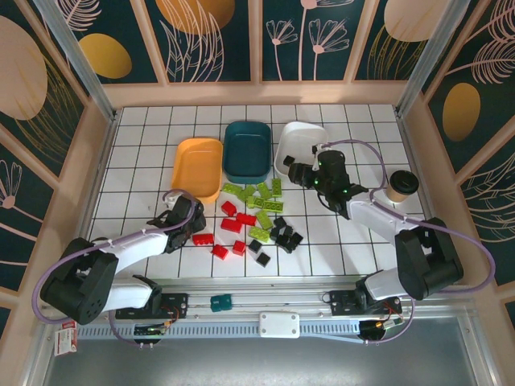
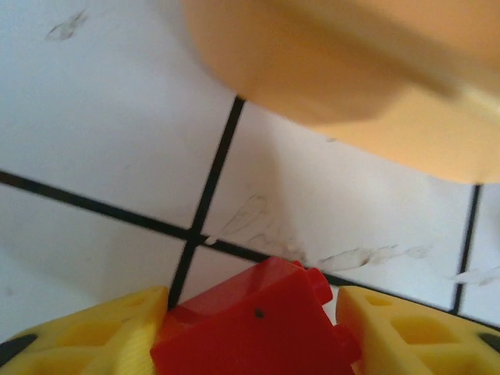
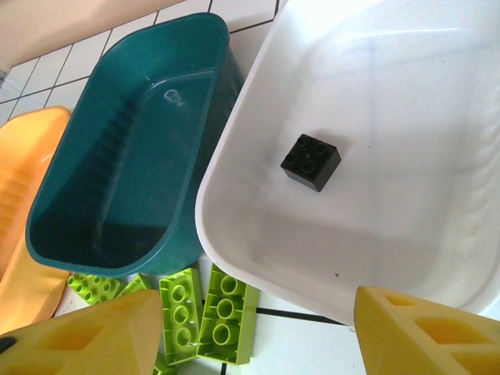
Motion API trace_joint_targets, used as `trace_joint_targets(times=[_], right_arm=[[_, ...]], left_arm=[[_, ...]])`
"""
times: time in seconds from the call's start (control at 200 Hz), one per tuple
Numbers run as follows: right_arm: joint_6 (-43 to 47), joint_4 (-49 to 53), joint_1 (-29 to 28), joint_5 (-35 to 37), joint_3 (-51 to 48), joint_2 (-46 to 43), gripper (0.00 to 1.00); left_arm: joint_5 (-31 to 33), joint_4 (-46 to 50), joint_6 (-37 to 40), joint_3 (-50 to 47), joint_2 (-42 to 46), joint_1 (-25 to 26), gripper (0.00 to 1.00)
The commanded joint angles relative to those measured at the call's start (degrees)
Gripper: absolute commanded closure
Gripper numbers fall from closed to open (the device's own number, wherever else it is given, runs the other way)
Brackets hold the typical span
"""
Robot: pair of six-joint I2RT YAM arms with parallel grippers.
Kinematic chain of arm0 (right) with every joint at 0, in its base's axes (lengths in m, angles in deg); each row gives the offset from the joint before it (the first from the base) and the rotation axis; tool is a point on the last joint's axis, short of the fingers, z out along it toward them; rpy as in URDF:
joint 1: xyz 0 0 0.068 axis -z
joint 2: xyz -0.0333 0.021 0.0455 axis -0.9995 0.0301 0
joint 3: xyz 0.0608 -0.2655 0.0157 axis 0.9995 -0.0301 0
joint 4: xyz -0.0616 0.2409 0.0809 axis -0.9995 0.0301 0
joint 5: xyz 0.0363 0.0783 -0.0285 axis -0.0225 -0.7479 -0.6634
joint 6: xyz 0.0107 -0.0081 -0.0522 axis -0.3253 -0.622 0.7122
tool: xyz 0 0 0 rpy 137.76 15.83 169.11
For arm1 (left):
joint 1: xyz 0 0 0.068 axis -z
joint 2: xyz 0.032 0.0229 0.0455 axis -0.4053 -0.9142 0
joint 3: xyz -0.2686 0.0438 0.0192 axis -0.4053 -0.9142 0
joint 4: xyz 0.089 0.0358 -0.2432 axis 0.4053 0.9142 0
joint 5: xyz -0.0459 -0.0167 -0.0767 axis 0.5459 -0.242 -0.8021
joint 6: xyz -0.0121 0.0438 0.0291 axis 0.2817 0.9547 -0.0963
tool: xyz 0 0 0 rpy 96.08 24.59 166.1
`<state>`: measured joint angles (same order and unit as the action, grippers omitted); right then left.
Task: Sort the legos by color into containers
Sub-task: Pick up the lego from the middle-left of the table, then place the lego in the container.
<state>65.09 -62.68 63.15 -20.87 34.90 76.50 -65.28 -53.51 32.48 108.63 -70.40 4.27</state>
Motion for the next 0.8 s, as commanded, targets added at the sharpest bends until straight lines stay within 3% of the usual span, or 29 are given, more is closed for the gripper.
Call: trace_joint_targets(times=[0.0, 0.16, 0.31, 0.44, 0.571, 0.651, 0.711, 0.796], right_arm=[[0.3, -1.6, -0.1, 1.2, -1.6, -2.5, 0.34], [0.1, -1.9, -0.1, 1.4, -2.8, -4.4, 0.34], [-0.8, -2.7, -0.1, 0.6, -3.8, -5.5, 0.34], [-1.6, -3.2, -0.2, -0.1, -4.4, -5.6, 0.34], [-1.9, -2.8, -0.2, 0.3, -5.1, -6.3, 0.34], [-1.9, -2.4, -0.2, 0.6, -5.9, -7.0, 0.34], [-1.9, -2.0, -0.3, 0.9, -6.5, -7.7, 0.34], [-1.9, -1.7, -0.2, 1.0, -7.6, -8.7, 0.34]], left_arm=[[-5.6, -4.7, -0.5, 0.3, -0.7, 0.2, 0.57], [-7.2, 2.8, -0.4, 2.2, 9.9, 0.2, 0.62], [-3.5, 9.9, 2.5, 8.2, 16.6, 0.1, 0.58], [-0.5, 9.5, 6.0, 15.5, 9.0, -1.3, 0.57], [-5.6, 3.3, 6.4, 20.4, -1.9, -7.5, 0.60], [-6.4, 1.4, 6.9, 24.2, -8.1, -8.6, 0.60], [-7.1, 1.1, 7.4, 27.3, -12.0, -8.5, 0.55], [-7.2, 1.5, 7.7, 30.9, -15.7, -8.6, 0.39]])
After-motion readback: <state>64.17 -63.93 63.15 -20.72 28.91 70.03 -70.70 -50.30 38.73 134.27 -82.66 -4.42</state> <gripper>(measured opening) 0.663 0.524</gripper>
